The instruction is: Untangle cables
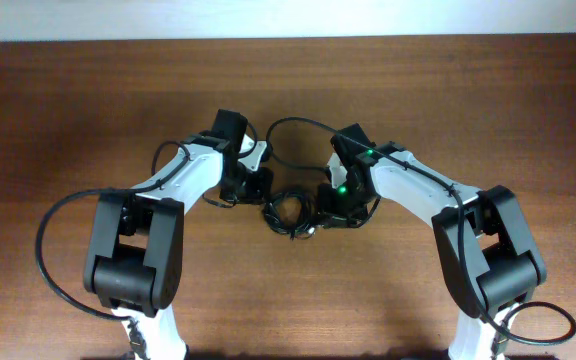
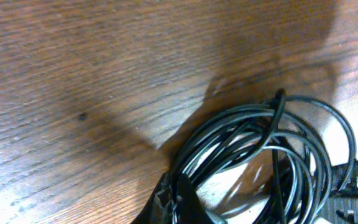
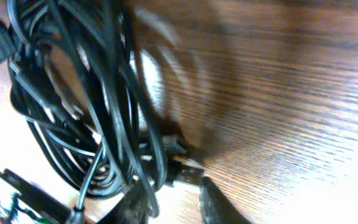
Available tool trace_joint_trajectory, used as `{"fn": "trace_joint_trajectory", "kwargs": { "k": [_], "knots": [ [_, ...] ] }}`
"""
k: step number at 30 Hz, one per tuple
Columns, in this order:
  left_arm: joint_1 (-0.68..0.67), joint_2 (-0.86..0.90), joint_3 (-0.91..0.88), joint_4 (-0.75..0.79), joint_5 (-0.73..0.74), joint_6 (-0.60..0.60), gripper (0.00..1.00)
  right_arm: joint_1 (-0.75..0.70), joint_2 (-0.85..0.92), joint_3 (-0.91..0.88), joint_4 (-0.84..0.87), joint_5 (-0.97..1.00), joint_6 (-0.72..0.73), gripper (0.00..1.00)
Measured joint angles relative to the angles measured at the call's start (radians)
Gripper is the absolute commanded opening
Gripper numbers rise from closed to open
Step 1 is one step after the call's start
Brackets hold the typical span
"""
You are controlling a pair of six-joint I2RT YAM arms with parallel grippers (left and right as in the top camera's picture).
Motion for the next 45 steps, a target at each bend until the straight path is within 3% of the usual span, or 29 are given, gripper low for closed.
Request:
{"fn": "trace_joint_trajectory", "kwargs": {
  "k": [5, 10, 15, 18, 19, 20, 22, 24, 27, 29, 30, 32, 37, 42, 45],
  "knots": [
    [0.000, 0.000, 0.001, 0.000, -0.003, -0.008, 0.00, 0.000, 0.000, 0.000, -0.037, 0.118, -0.003, 0.12],
    [0.001, 0.000, 0.001, 0.000, -0.004, -0.009, 0.02, 0.001, -0.008, 0.011, -0.207, 0.341, -0.006, 0.13],
    [0.001, 0.000, 0.001, 0.000, -0.007, -0.016, 0.09, -0.037, -0.011, 0.011, -0.262, 0.502, -0.013, 0.16],
    [0.001, 0.000, 0.001, 0.000, -0.011, -0.019, 0.17, -0.051, -0.011, 0.019, -0.244, 0.532, -0.021, 0.16],
    [0.001, 0.000, 0.001, 0.000, -0.014, -0.023, 0.31, -0.051, -0.011, 0.023, -0.221, 0.543, -0.026, 0.16],
    [0.001, 0.000, 0.001, 0.000, -0.015, -0.024, 0.35, -0.051, -0.011, 0.024, -0.214, 0.545, -0.026, 0.16],
    [0.001, 0.000, 0.001, -0.001, -0.014, -0.028, 0.36, -0.051, -0.011, 0.027, -0.174, 0.554, -0.033, 0.17],
    [0.001, 0.000, 0.001, -0.001, -0.014, -0.027, 0.46, -0.051, -0.011, 0.030, -0.129, 0.558, -0.045, 0.20],
    [0.001, 0.000, 0.001, -0.001, 0.008, -0.029, 0.47, -0.051, -0.008, 0.055, -0.146, 0.557, -0.080, 0.26],
    [0.002, 0.000, 0.005, -0.024, 0.044, -0.025, 0.50, -0.051, -0.003, 0.147, -0.232, 0.547, -0.115, 0.38],
    [0.002, 0.001, 0.018, -0.061, 0.058, -0.015, 0.53, -0.051, -0.002, 0.209, -0.282, 0.544, -0.128, 0.49],
    [0.004, 0.002, 0.066, -0.124, 0.076, 0.010, 0.53, -0.051, -0.002, 0.321, -0.358, 0.499, -0.152, 0.59],
    [0.082, 0.002, 0.135, -0.174, 0.067, 0.016, 0.57, -0.050, -0.002, 0.343, -0.369, 0.233, -0.255, 0.66],
    [0.246, 0.002, 0.135, -0.188, 0.041, -0.048, 0.57, -0.009, -0.002, 0.340, -0.367, 0.168, -0.282, 0.65],
    [0.268, 0.002, 0.135, -0.211, 0.038, -0.065, 0.57, 0.042, -0.002, 0.314, -0.353, 0.159, -0.282, 0.65]
  ]
}}
